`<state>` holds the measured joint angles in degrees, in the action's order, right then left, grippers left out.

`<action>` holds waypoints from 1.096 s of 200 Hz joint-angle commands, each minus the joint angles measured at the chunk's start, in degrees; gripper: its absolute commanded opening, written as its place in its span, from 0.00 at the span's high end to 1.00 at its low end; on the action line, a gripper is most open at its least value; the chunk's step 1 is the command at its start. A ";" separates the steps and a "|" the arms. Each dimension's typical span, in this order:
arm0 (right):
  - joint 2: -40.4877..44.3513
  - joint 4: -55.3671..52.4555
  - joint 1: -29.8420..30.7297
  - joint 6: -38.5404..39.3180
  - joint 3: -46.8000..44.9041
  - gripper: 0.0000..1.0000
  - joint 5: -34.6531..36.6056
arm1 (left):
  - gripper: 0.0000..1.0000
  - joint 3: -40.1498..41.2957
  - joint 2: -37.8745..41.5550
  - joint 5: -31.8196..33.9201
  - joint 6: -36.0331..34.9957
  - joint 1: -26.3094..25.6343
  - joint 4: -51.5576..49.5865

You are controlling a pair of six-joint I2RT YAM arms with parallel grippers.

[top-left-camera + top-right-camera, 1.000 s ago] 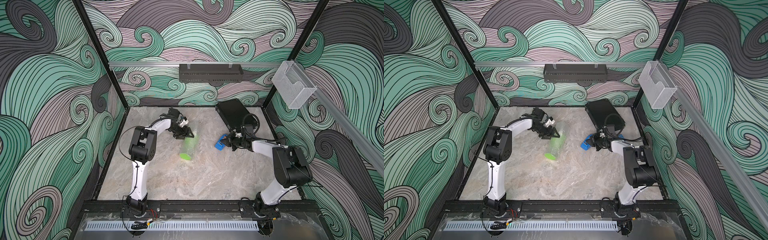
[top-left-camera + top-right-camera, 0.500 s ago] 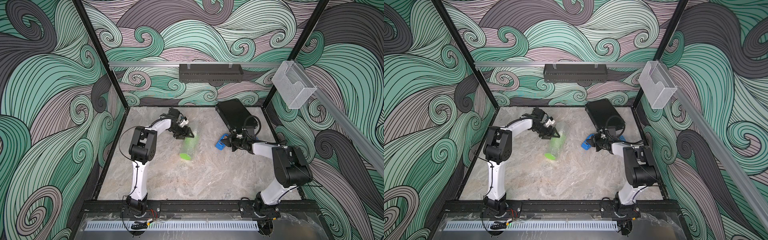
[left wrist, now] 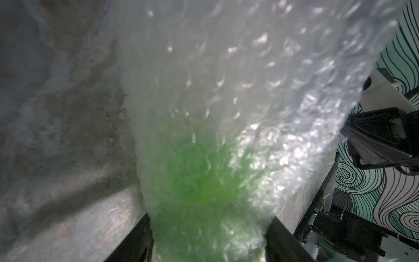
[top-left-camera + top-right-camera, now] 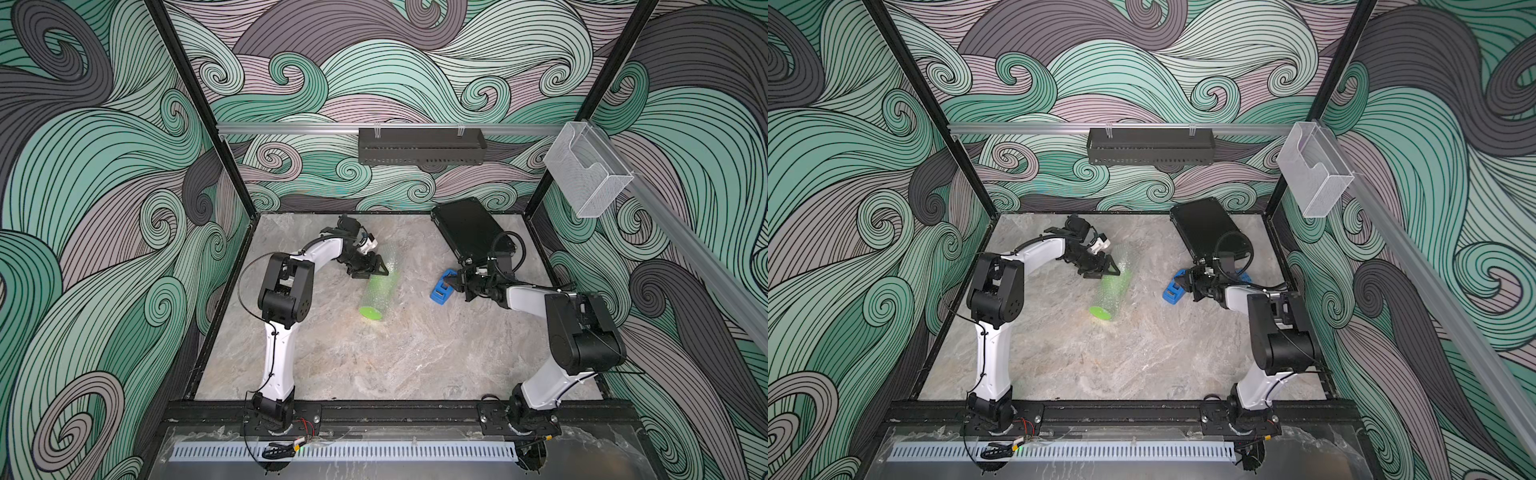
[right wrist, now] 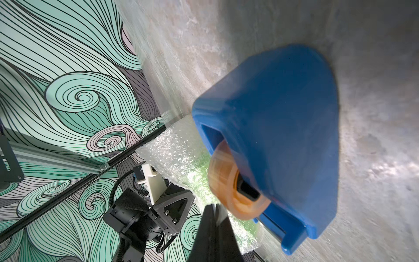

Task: Wrap wine glasses in bubble wrap
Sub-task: Pull the tape from the tape cutter.

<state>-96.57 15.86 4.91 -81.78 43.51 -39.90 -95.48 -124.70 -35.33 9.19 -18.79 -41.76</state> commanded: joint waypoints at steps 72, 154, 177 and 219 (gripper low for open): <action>0.92 4.63 -0.40 -4.93 2.75 1.00 -1.40 | 0.32 3.72 -4.79 10.08 -1.59 -2.04 -6.23; 0.13 8.61 0.23 -8.38 2.06 1.00 -1.35 | 0.32 3.63 -4.85 10.11 -1.46 -2.13 -6.23; -1.33 4.05 -0.22 -5.09 3.75 1.00 -2.54 | 0.32 3.38 -5.19 9.93 -1.24 -2.20 -6.52; -0.62 2.77 0.88 -4.95 5.04 1.00 -1.53 | 0.32 3.25 -5.35 9.93 -1.11 -2.23 -6.49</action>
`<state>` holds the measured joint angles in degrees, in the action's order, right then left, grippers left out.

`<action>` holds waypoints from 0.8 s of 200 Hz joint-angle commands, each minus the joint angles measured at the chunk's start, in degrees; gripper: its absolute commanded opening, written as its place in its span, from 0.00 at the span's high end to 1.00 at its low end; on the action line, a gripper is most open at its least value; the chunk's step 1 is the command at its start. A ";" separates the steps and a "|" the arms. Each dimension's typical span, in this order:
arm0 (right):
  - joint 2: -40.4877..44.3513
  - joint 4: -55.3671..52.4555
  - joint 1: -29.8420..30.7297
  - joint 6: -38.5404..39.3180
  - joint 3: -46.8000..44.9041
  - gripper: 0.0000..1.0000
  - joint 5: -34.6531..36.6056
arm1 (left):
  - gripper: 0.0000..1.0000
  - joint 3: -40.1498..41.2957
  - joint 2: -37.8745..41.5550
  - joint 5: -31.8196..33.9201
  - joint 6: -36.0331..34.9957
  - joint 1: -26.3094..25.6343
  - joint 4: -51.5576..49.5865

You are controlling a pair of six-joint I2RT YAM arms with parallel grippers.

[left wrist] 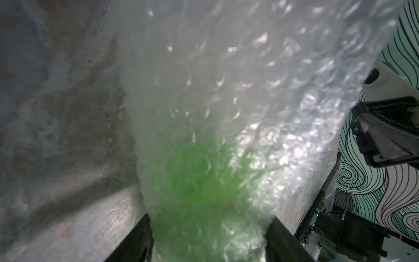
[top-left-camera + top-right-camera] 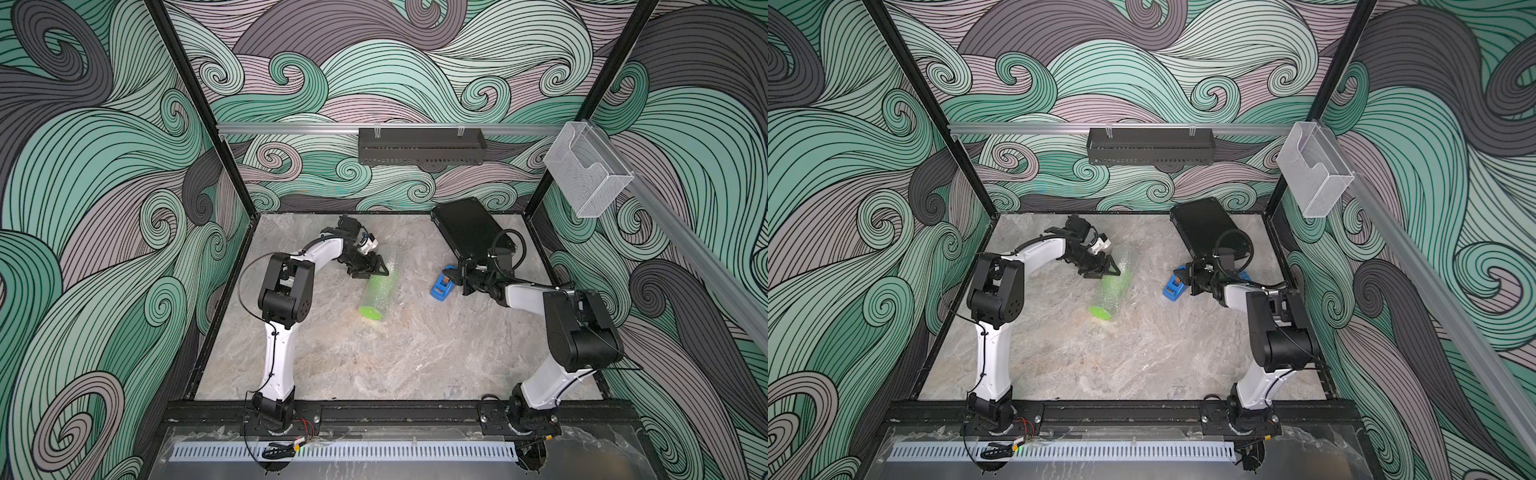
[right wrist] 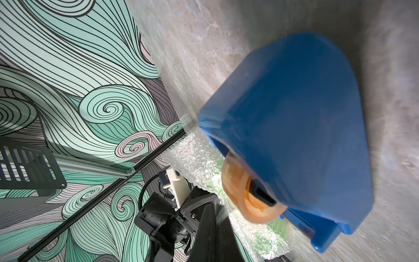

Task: Wrap wine glasses in bubble wrap
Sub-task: Pull the tape from the tape cutter.

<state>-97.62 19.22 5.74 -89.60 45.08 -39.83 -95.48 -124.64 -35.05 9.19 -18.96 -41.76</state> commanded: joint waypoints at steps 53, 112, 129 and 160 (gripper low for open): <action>0.11 5.73 0.66 -2.68 1.69 1.00 -1.59 | 0.32 3.37 -4.99 9.73 -1.28 -2.40 -6.58; 0.96 8.51 1.02 -4.31 0.84 1.00 -1.76 | 0.32 3.15 -4.99 9.82 -1.28 -2.46 -6.75; 1.74 0.07 0.97 1.49 2.74 1.00 -1.41 | 0.32 3.53 -4.78 10.09 -1.29 -2.41 -6.50; 4.27 1.56 2.28 -0.85 3.65 1.00 -1.27 | 0.32 3.64 -4.73 10.00 -1.28 -2.43 -6.38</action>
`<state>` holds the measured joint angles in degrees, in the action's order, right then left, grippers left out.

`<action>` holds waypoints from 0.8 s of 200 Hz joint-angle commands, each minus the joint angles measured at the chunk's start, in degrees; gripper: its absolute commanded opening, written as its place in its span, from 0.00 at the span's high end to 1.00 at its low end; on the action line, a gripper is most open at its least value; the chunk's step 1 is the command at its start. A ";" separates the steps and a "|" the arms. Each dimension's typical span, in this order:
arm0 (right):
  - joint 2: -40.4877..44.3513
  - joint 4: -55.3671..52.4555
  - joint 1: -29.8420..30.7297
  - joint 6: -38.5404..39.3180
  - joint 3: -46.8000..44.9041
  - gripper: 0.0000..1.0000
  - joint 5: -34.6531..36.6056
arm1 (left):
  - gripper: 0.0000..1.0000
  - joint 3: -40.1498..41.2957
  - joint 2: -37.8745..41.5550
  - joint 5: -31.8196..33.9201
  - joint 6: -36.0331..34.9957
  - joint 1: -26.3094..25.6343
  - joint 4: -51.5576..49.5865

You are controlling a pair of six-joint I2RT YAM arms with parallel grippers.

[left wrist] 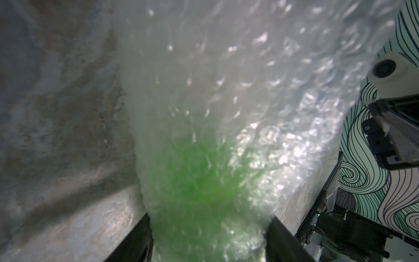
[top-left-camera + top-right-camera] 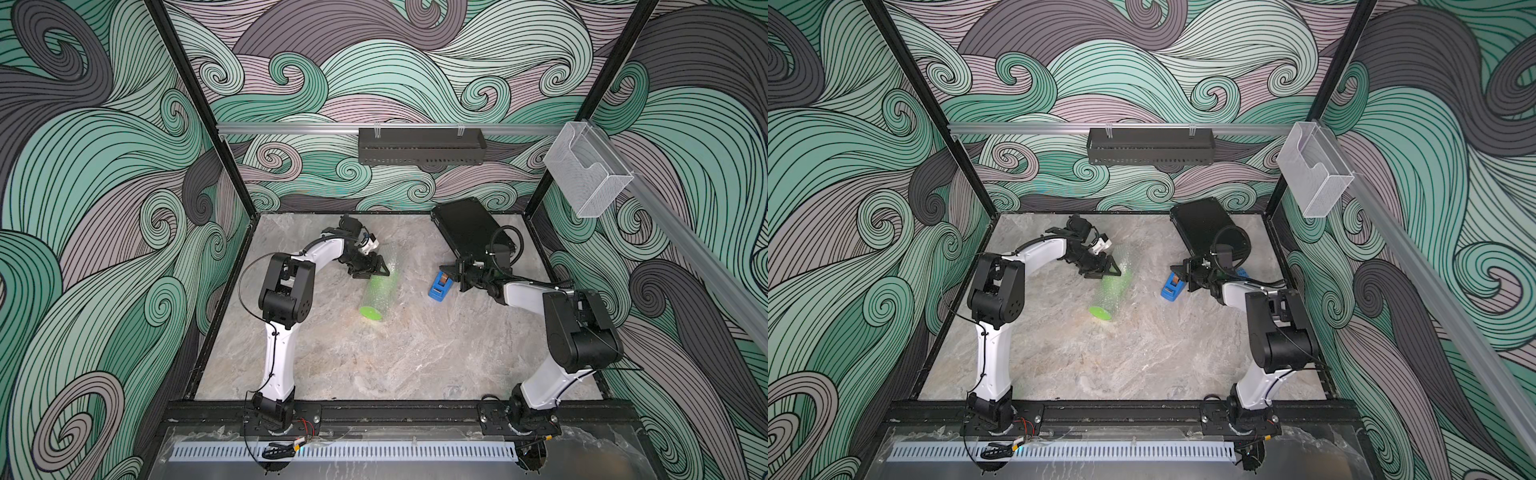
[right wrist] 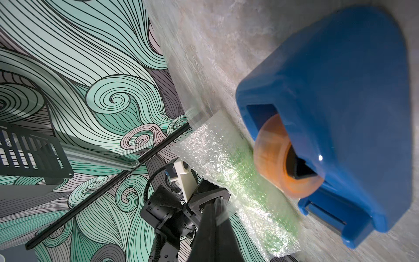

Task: Wrap wine glasses in bubble wrap
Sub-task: Pull the tape from the tape cutter.

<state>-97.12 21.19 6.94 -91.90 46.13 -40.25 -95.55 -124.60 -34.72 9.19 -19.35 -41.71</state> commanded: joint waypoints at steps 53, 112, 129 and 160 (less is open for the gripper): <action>4.47 -0.35 1.87 2.37 -3.31 1.00 -0.52 | 0.32 3.52 -4.69 9.67 -1.28 -2.05 -6.63; 3.81 -0.14 1.05 2.14 -0.80 1.00 -1.10 | 0.32 3.35 -4.69 9.50 -1.20 -2.17 -6.54; 3.36 1.33 1.05 0.86 -0.39 1.00 -0.93 | 0.32 3.44 -4.52 9.58 -1.17 -2.14 -6.54; 4.57 -3.64 0.65 3.75 1.24 1.00 -0.62 | 0.32 3.53 -4.51 9.50 -1.10 -2.09 -6.54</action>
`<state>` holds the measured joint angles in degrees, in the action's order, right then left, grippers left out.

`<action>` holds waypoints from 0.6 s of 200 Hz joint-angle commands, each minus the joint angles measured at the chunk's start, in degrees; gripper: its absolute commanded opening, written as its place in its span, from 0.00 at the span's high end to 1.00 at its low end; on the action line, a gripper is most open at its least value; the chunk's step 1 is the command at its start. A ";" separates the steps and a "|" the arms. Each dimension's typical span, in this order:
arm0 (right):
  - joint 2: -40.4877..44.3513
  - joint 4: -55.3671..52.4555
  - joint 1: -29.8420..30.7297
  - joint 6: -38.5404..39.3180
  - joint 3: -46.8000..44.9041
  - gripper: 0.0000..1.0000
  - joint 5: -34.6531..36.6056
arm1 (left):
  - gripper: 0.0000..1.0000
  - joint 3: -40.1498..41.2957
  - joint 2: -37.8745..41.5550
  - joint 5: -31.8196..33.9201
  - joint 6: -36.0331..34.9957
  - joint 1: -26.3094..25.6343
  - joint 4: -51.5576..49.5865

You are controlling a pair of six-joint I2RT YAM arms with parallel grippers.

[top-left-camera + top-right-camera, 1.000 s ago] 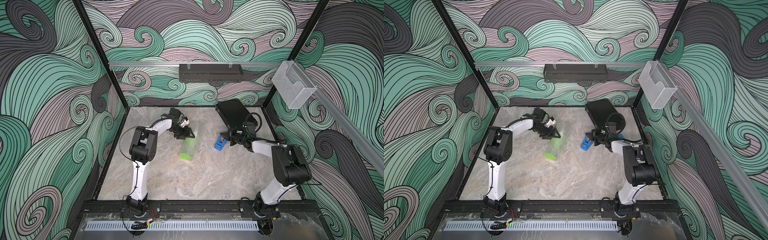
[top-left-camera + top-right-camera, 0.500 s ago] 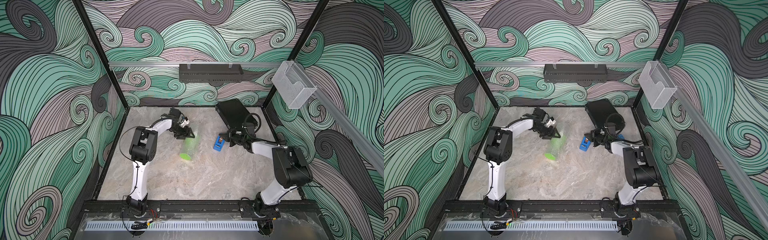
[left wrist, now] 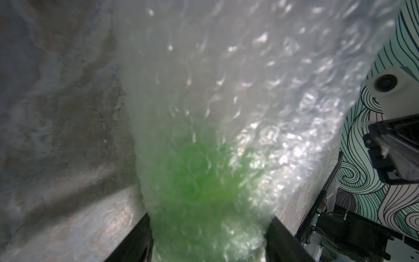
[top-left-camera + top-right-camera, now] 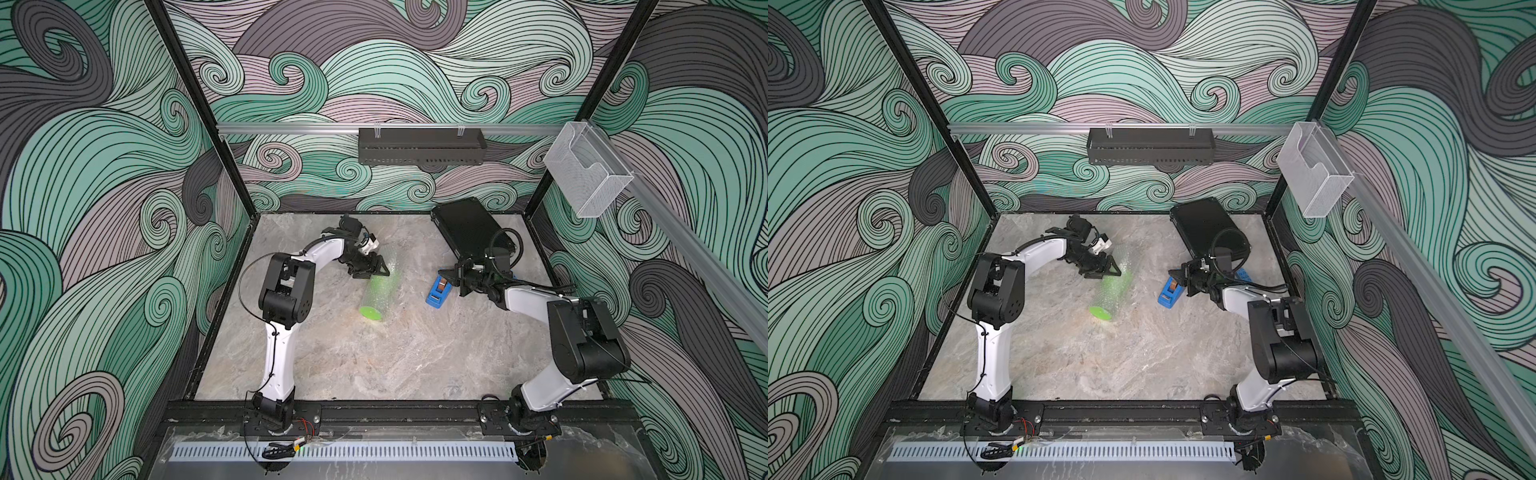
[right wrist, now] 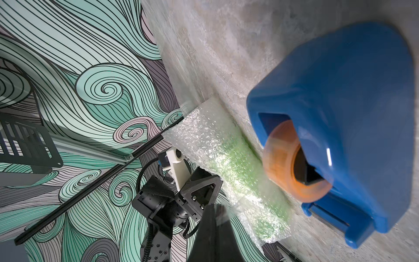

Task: Wrap wine glasses in bubble wrap
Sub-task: Pull the tape from the tape cutter.

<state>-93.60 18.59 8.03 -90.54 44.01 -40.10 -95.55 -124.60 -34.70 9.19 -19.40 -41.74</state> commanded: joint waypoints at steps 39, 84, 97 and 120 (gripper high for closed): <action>0.61 -5.00 -0.71 4.43 6.31 1.00 -1.13 | 0.32 3.70 -4.48 9.49 -1.09 -2.10 -6.38; -1.42 -6.69 -0.97 5.87 9.23 1.00 -1.47 | 0.31 3.79 -4.26 9.74 -1.11 -2.05 -6.47; -2.59 -1.15 -1.02 2.44 7.51 1.00 -2.29 | 0.32 3.70 -4.27 9.65 -1.10 -2.09 -6.44; 0.46 -2.41 -0.03 2.19 5.94 1.00 -1.45 | 0.32 3.87 -3.95 9.73 -1.28 -2.07 -6.38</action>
<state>-95.29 14.85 7.42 -88.71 50.35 -40.95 -95.48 -124.33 -34.11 9.19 -19.66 -41.69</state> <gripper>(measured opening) 0.048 0.686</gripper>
